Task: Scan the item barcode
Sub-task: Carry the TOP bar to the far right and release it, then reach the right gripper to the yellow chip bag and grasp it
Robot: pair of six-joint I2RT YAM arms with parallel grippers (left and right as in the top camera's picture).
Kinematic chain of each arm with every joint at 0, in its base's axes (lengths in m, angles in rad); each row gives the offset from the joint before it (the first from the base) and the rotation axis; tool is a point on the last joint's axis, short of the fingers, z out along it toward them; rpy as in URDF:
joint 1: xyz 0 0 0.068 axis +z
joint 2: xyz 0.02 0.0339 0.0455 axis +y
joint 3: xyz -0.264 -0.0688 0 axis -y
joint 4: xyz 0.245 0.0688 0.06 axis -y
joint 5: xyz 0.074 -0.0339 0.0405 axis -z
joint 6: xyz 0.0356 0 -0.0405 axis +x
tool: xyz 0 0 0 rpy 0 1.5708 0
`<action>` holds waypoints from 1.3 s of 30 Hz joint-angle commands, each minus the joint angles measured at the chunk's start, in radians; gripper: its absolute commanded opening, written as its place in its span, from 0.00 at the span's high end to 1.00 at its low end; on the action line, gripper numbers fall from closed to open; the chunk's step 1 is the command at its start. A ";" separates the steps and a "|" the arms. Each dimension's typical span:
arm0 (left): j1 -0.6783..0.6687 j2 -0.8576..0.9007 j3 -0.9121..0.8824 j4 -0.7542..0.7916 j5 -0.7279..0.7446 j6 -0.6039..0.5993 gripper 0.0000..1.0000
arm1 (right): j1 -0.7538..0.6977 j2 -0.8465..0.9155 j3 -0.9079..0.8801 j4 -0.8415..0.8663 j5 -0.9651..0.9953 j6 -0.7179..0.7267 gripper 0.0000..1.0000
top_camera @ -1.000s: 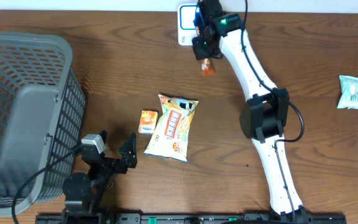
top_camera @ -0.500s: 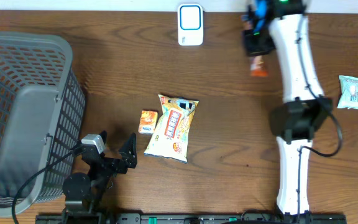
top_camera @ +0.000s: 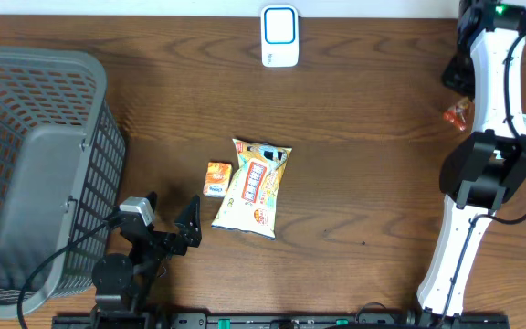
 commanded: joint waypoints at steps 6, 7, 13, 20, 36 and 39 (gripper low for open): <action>-0.002 0.001 -0.013 -0.006 -0.006 -0.005 0.02 | -0.022 -0.021 -0.063 0.000 0.146 0.243 0.01; -0.002 0.001 -0.013 -0.006 -0.006 -0.005 0.02 | -0.017 -0.032 -0.063 0.000 0.148 0.243 0.01; -0.002 0.001 -0.013 -0.006 -0.006 -0.005 0.02 | 0.056 -0.138 -0.063 -0.006 0.126 0.250 0.01; -0.002 0.001 -0.013 -0.006 -0.006 -0.005 0.02 | 0.203 -0.238 -0.063 -0.011 -0.185 0.250 0.01; -0.002 0.001 -0.013 -0.007 -0.006 -0.005 0.02 | 0.645 -0.235 -0.104 -0.008 -0.644 0.115 0.01; -0.002 0.001 -0.013 -0.006 -0.006 -0.005 0.02 | 0.734 -0.234 -0.134 0.022 -0.551 0.135 0.01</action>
